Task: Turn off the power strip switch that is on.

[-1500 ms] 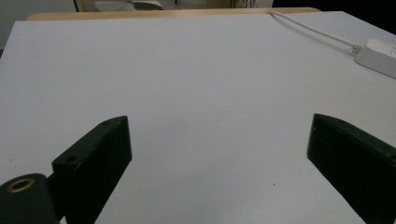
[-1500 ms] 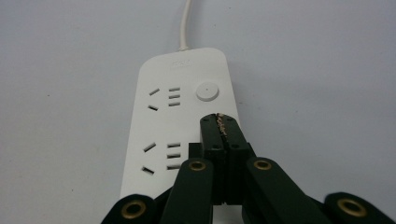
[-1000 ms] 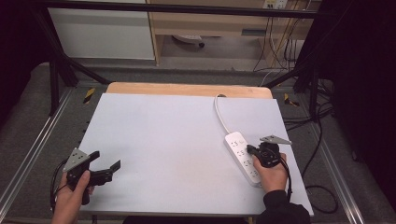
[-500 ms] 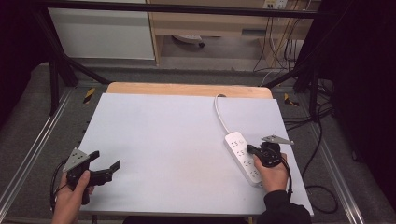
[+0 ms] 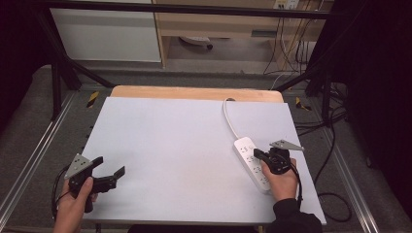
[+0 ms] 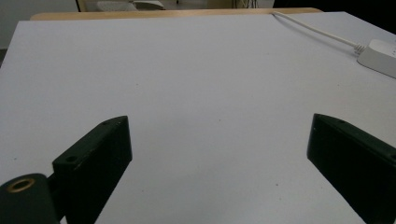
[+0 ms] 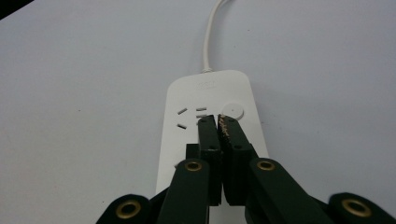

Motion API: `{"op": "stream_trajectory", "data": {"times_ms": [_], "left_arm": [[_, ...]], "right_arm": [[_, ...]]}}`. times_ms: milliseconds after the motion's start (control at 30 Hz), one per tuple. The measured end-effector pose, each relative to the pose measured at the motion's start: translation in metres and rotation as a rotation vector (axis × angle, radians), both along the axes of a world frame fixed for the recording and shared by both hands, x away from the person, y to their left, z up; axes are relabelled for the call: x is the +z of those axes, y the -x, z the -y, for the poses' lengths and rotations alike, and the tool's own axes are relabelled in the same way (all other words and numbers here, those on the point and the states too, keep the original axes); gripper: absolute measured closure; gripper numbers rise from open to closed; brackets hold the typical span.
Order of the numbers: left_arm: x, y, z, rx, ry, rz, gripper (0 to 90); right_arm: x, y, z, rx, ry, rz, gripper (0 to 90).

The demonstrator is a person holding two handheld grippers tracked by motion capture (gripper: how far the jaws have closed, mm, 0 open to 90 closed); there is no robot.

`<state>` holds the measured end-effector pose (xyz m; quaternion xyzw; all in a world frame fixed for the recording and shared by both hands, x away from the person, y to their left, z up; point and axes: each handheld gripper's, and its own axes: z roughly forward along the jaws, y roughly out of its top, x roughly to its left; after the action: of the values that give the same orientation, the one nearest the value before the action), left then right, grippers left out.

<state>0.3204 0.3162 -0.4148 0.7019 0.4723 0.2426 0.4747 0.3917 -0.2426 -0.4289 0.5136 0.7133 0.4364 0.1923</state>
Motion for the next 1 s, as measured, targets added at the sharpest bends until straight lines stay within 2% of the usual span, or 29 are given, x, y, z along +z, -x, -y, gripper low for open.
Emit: {"op": "stream_trajectory", "data": {"times_ms": [667, 1000], "left_arm": [[0.000, 0.000, 0.000, 0.002, 0.001, 0.000, 6.5], [0.000, 0.000, 0.000, 0.004, 0.001, -0.002, 6.8]], "right_arm": [[0.005, 0.001, -0.011, 0.019, 0.008, 0.005, 73.5], [0.006, 0.002, -0.013, 0.017, 0.010, 0.023, 52.8]]}}
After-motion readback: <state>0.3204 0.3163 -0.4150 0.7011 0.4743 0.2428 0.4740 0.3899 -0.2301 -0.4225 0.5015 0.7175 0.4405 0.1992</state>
